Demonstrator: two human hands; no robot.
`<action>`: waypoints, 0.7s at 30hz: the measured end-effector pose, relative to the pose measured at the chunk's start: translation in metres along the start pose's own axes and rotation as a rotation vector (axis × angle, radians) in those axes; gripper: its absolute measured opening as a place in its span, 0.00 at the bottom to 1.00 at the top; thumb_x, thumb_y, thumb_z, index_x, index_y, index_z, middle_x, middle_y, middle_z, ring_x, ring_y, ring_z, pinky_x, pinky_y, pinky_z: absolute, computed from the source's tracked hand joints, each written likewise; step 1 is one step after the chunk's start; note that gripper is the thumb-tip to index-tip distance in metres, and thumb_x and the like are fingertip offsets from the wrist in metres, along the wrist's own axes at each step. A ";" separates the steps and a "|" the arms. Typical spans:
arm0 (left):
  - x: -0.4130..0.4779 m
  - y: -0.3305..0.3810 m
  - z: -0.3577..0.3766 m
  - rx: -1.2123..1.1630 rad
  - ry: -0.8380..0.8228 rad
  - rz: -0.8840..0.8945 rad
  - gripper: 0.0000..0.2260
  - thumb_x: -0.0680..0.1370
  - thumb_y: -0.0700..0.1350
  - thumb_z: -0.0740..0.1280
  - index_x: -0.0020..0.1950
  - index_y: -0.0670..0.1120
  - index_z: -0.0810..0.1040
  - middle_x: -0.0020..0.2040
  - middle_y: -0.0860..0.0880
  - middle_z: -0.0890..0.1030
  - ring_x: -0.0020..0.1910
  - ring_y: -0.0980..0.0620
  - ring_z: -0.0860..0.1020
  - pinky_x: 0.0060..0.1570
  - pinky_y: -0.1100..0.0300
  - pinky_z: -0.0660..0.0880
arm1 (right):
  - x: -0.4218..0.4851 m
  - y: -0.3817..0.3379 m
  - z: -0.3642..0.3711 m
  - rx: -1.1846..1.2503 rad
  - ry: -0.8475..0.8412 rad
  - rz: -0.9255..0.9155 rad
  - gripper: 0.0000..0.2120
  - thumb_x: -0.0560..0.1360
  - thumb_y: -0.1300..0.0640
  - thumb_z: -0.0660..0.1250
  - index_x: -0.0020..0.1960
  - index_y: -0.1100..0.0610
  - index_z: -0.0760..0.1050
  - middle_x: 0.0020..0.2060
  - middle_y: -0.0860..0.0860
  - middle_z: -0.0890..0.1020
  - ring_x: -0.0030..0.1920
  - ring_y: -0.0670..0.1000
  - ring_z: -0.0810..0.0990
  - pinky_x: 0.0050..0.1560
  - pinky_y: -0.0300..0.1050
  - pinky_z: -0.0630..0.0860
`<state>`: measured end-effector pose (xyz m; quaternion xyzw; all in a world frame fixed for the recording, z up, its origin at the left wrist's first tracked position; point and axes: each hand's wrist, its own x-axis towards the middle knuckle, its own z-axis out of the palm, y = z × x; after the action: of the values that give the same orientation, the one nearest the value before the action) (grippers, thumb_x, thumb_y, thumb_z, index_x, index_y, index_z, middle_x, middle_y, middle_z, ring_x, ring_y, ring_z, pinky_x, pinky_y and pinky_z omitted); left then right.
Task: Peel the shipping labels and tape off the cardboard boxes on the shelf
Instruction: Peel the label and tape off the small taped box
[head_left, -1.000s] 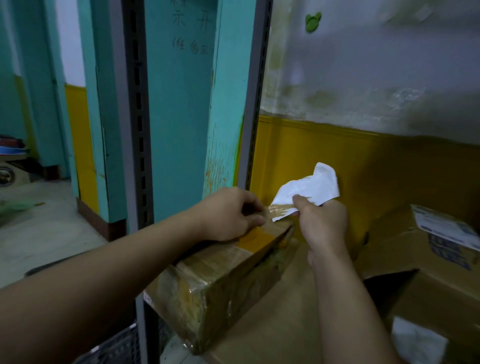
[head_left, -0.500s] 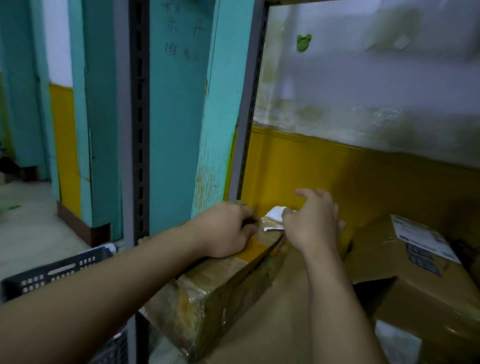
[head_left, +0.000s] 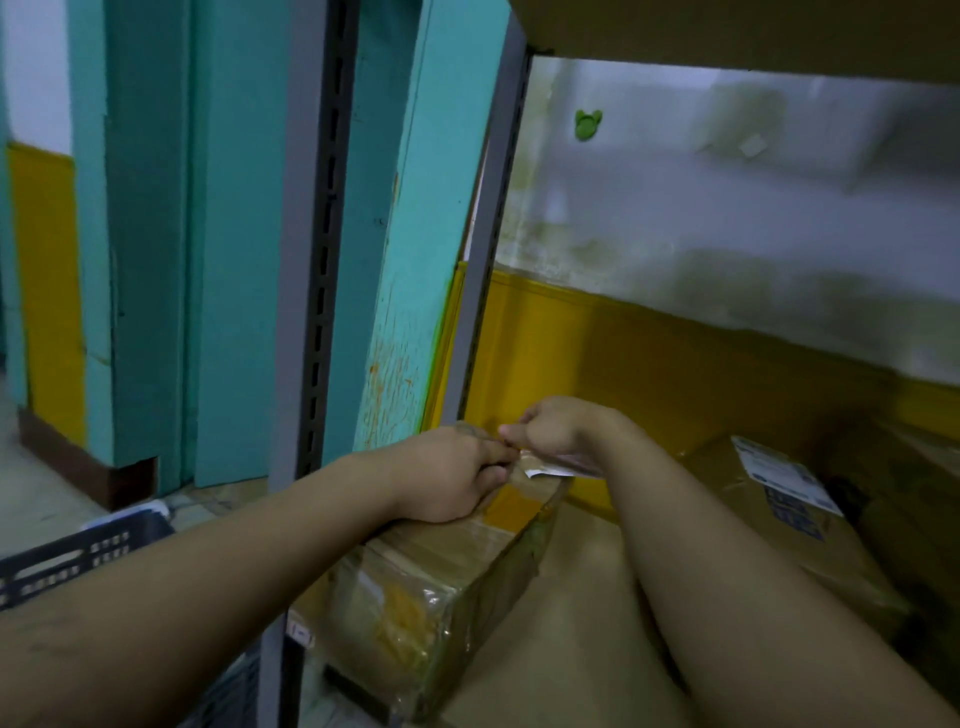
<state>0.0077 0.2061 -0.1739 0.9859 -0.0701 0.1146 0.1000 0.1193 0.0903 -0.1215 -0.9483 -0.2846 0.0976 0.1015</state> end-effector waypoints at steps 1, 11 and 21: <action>0.000 0.000 0.002 -0.011 0.016 0.002 0.19 0.84 0.49 0.57 0.76 0.49 0.68 0.74 0.47 0.69 0.72 0.47 0.66 0.71 0.54 0.64 | 0.000 0.004 0.000 0.042 0.012 0.025 0.30 0.77 0.39 0.64 0.67 0.61 0.74 0.68 0.57 0.75 0.65 0.57 0.74 0.62 0.49 0.72; 0.002 0.002 0.007 0.011 0.077 0.023 0.18 0.84 0.48 0.55 0.73 0.47 0.70 0.71 0.46 0.73 0.69 0.45 0.69 0.67 0.56 0.65 | -0.024 0.006 -0.038 -0.133 0.065 -0.098 0.17 0.74 0.47 0.72 0.55 0.60 0.81 0.49 0.55 0.82 0.45 0.48 0.75 0.43 0.42 0.70; 0.003 -0.002 0.014 0.010 0.095 0.015 0.19 0.84 0.50 0.54 0.76 0.51 0.68 0.73 0.48 0.71 0.71 0.45 0.67 0.70 0.50 0.66 | -0.022 0.000 -0.029 -0.129 -0.012 -0.003 0.09 0.74 0.51 0.72 0.45 0.58 0.79 0.39 0.51 0.78 0.46 0.53 0.77 0.45 0.44 0.72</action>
<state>0.0144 0.2048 -0.1870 0.9792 -0.0723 0.1626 0.0972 0.1081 0.0741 -0.0905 -0.9517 -0.2924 0.0849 0.0387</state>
